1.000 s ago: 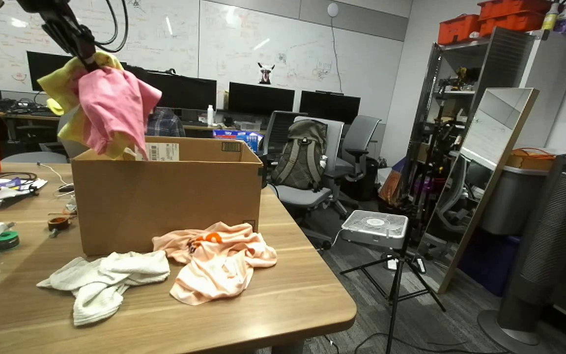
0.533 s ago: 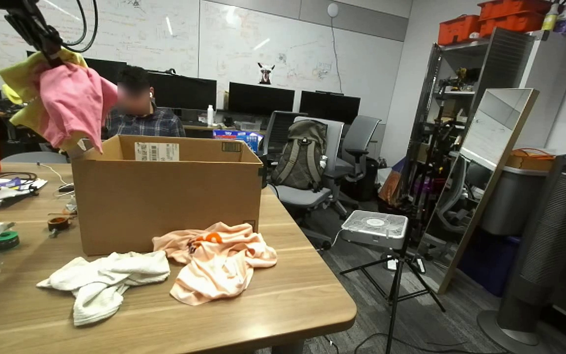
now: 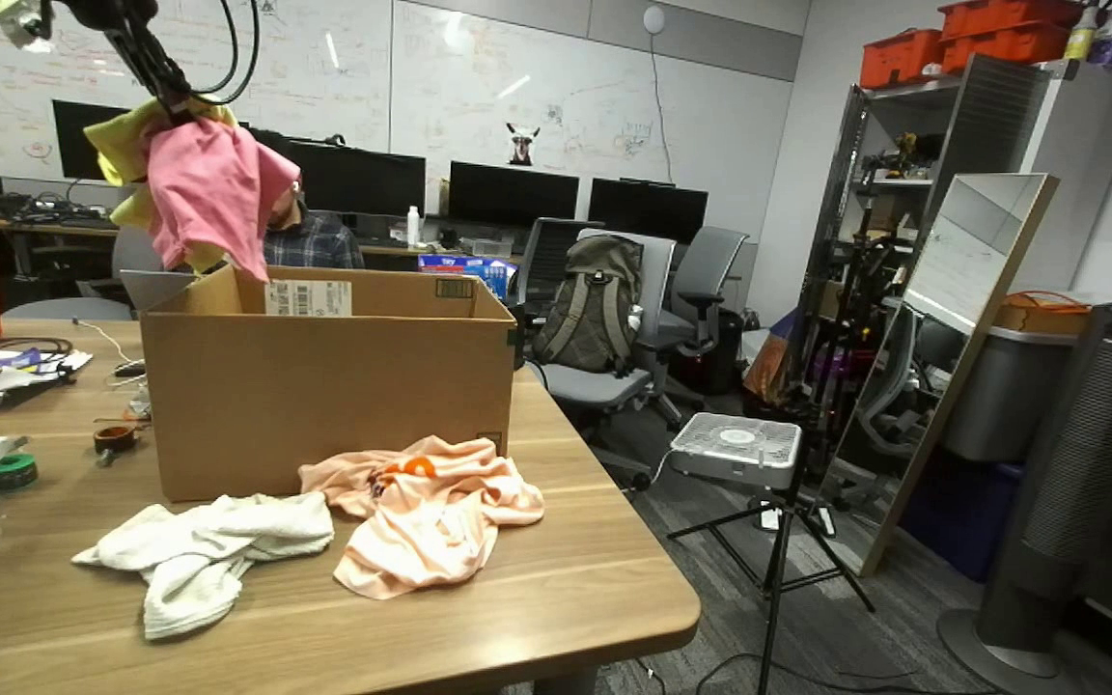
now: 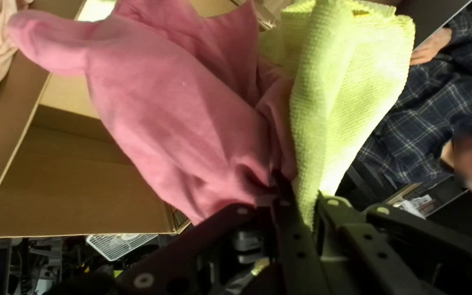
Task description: Put the yellow and pink clothes inside the box
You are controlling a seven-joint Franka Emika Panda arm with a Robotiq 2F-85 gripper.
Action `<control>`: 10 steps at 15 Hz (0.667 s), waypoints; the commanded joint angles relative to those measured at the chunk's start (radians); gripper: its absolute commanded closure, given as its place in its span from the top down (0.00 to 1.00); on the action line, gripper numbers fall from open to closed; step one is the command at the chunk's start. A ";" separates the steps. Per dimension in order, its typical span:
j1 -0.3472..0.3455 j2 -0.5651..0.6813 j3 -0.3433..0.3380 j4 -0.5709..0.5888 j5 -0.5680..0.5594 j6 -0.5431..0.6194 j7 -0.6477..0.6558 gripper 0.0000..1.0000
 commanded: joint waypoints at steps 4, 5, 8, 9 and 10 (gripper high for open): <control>0.046 0.109 -0.031 0.214 -0.050 0.047 0.059 0.06; 0.049 0.119 -0.035 0.232 -0.056 0.049 0.072 0.06; 0.054 0.148 -0.043 0.286 -0.074 0.064 0.109 0.06; 0.053 0.157 -0.044 0.302 -0.077 0.067 0.115 0.06; 0.055 0.165 -0.047 0.317 -0.082 0.070 0.123 0.06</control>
